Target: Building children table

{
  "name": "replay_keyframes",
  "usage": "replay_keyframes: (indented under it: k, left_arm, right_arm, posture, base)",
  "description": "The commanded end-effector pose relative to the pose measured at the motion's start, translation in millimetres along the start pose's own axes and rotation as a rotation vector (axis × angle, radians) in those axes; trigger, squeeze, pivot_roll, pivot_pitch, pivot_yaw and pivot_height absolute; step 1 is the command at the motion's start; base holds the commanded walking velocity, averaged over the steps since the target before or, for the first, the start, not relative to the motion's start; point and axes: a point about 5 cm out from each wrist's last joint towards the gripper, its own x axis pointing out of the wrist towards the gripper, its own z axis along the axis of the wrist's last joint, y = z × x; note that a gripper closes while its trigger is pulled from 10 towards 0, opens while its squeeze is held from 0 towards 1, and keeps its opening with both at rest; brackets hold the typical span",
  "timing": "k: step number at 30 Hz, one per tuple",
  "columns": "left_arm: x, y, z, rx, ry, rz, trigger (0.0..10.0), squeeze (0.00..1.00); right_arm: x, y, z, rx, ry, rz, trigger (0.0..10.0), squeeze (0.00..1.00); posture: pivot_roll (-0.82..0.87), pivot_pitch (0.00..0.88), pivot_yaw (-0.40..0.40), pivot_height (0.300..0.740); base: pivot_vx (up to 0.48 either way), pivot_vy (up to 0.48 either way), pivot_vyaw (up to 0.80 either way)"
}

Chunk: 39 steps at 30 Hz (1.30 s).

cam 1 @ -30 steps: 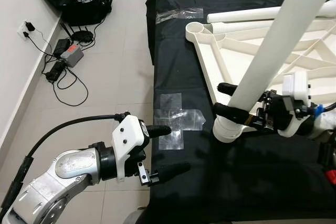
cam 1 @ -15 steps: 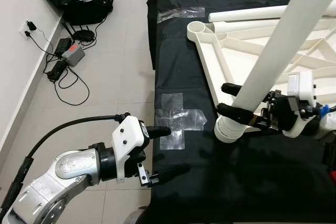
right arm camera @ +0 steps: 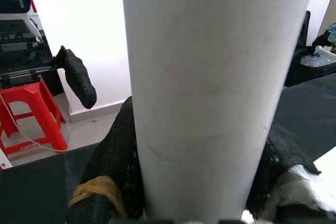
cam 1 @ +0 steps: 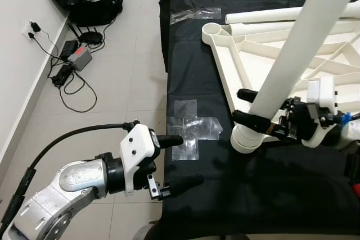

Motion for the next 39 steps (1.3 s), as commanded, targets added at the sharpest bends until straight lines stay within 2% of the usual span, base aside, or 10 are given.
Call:
replay_keyframes:
  k: [1,17,27,34,39]
  left_arm:
    - [1.8,-5.5,0.7,-0.001,-0.001,-0.025,10.0,0.0]
    - [1.8,-4.9,1.1,-0.002,-0.002,-0.026,10.0,0.0]
    - [2.0,-4.3,1.7,0.0,-0.004,-0.028,10.0,0.0]
    - [2.1,-4.4,1.8,0.0,-0.004,-0.027,10.0,0.0]
    - [2.5,-4.3,1.7,0.0,-0.004,-0.028,10.0,0.0]
  right_arm:
    - [2.7,3.7,-6.6,0.022,0.019,0.008,10.0,0.0]
    - [4.2,3.8,-10.9,0.009,0.036,-0.075,10.0,0.0]
    - [6.1,11.1,-14.6,0.022,0.053,-0.061,10.0,0.0]
    - [8.4,12.1,-18.8,0.019,0.075,-0.112,10.0,0.0]
    - [9.5,9.3,-20.8,0.012,0.07,-0.211,10.0,0.0]
  posture:
    - [0.05,0.306,0.082,0.74]
    - [0.05,0.314,0.084,0.74]
    - [0.04,0.316,0.084,0.74]
    - [0.04,0.316,0.083,0.74]
    - [0.04,0.315,0.081,0.74]
  base:
    - [0.0,0.0,0.0]
    - [0.0,0.0,0.0]
    - [0.0,0.0,0.0]
    - [0.0,0.0,0.0]
    - [0.0,0.0,0.0]
